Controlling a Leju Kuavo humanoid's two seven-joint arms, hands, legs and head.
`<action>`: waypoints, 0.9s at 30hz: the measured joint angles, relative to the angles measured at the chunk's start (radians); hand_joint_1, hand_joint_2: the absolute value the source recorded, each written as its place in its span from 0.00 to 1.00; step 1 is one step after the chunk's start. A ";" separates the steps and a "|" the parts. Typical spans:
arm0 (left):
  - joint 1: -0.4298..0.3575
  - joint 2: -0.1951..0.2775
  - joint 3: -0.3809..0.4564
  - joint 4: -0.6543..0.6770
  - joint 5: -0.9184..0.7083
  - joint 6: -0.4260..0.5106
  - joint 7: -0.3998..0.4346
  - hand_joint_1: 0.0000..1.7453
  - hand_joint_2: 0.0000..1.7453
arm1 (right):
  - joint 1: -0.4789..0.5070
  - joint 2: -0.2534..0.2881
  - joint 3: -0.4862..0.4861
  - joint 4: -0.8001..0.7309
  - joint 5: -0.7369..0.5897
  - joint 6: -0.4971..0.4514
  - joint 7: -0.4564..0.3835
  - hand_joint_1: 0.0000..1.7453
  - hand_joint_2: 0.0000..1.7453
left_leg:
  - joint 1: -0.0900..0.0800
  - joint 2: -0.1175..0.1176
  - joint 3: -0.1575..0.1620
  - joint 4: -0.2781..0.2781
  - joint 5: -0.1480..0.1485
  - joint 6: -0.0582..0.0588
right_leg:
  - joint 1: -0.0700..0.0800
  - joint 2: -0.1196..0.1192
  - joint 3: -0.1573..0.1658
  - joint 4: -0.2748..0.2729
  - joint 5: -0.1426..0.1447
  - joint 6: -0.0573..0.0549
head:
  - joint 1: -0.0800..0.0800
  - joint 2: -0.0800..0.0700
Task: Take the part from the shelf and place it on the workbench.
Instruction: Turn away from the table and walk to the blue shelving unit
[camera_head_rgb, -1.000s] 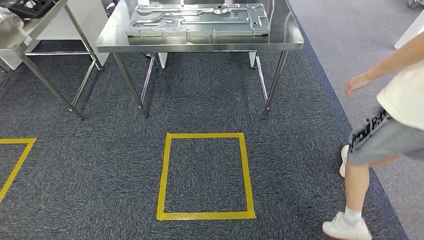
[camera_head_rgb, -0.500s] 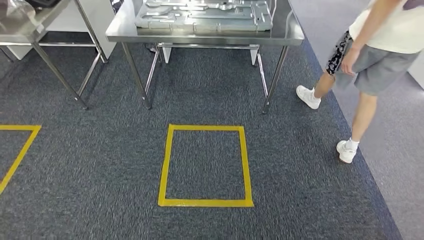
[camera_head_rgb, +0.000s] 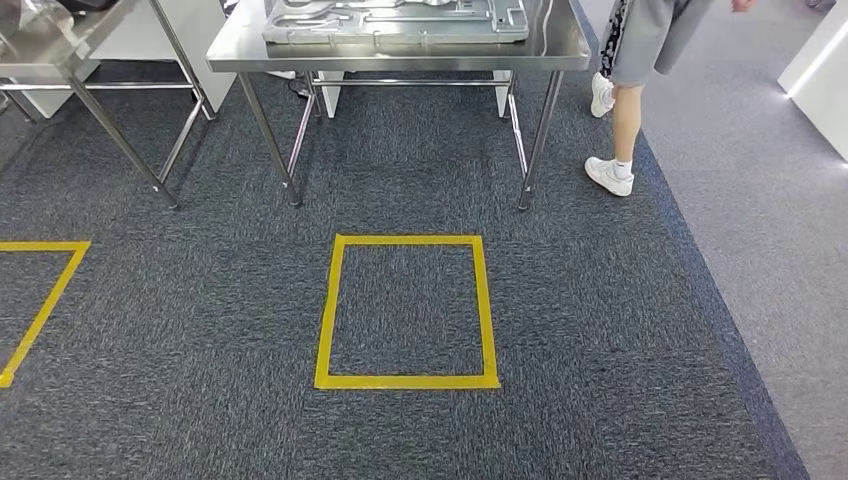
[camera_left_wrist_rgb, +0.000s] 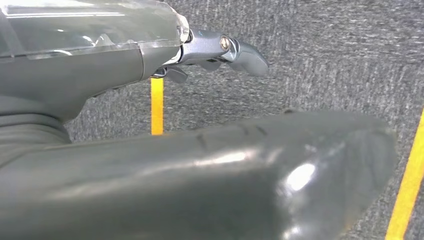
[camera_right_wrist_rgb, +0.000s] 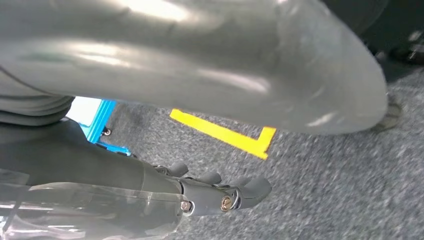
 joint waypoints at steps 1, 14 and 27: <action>0.001 0.001 0.000 0.000 0.000 0.000 0.000 0.00 0.00 | 0.000 0.000 -0.004 0.000 -0.001 0.000 -0.001 0.00 0.00 | 0.002 0.000 -0.020 0.057 -0.044 -0.005 | 0.001 -0.002 -0.006 0.000 0.005 -0.004 | 0.000 0.000; -0.001 0.011 -0.010 0.000 -0.001 0.009 0.006 0.00 0.00 | -0.001 0.014 -0.025 0.002 0.018 -0.002 0.006 0.00 0.00 | -0.008 0.018 0.116 -0.089 -0.011 0.041 | 0.014 -0.045 -0.045 0.030 0.008 0.027 | 0.000 0.000; -0.005 0.012 -0.023 0.000 -0.001 0.016 -0.001 0.00 0.00 | 0.003 0.014 -0.011 0.002 0.077 -0.002 0.007 0.00 0.00 | -0.007 -0.105 0.060 -0.052 0.007 0.024 | -0.001 0.074 -0.066 0.045 0.018 0.025 | 0.000 0.000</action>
